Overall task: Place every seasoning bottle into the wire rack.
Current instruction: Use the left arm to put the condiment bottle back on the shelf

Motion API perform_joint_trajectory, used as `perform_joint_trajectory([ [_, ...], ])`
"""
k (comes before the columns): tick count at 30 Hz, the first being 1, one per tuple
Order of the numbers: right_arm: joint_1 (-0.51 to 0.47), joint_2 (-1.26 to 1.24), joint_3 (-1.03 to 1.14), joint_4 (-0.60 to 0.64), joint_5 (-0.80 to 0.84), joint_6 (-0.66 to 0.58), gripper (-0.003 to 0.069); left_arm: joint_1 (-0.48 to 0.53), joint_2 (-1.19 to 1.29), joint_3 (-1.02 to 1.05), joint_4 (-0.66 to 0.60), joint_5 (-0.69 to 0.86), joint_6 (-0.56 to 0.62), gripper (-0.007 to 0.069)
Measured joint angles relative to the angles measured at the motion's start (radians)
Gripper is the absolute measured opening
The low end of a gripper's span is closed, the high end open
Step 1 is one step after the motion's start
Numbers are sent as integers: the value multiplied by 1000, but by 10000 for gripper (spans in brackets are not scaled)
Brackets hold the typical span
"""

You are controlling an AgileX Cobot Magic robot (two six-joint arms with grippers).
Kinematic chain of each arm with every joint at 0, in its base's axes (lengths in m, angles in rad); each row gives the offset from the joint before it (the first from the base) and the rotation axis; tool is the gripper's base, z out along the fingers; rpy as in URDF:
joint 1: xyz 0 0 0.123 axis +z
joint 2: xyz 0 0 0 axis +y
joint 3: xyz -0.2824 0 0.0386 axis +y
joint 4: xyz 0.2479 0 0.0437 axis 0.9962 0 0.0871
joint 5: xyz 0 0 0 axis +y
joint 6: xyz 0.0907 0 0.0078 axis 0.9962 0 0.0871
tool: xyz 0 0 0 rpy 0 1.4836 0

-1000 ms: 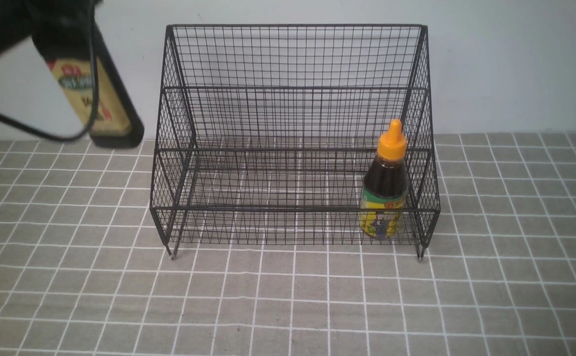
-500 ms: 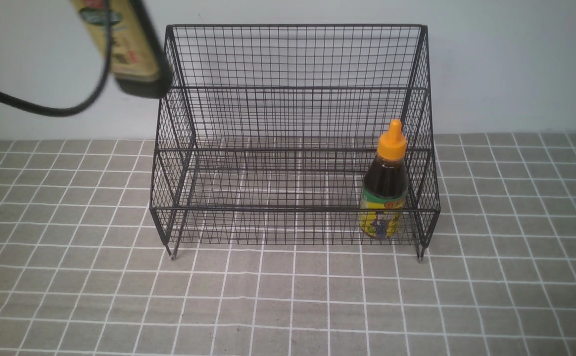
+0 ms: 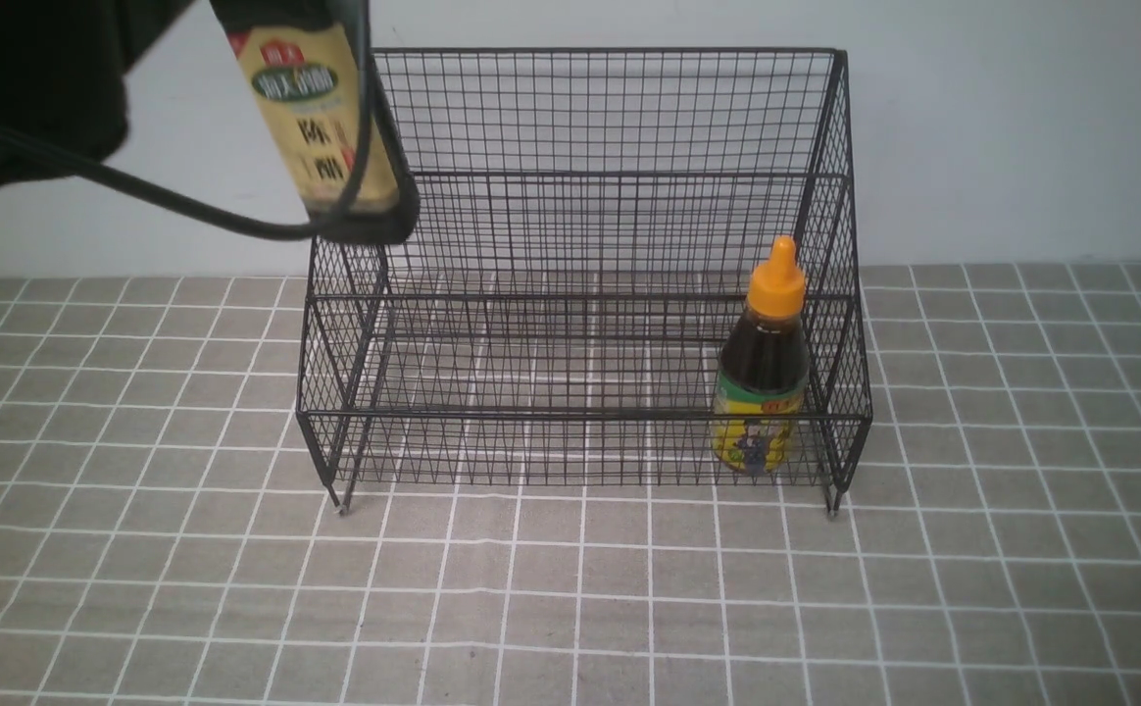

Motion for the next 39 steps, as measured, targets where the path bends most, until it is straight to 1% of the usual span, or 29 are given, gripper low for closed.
perform_joint_trajectory([
  [5,0,0,0,0,0,0,-12,0,46,0,-19,-11,11,301],
  [14,0,0,0,0,0,0,-12,0,131,0,-19,36,11,301],
  [22,0,0,0,0,0,0,-12,-1,229,0,-19,46,11,301],
  [33,0,0,0,0,0,0,-12,-2,254,-3,-19,51,11,304],
  [36,0,0,0,0,0,0,-12,-2,253,-10,-19,49,17,353],
  [39,0,0,0,0,0,0,-12,-2,248,-12,-31,48,39,379],
])
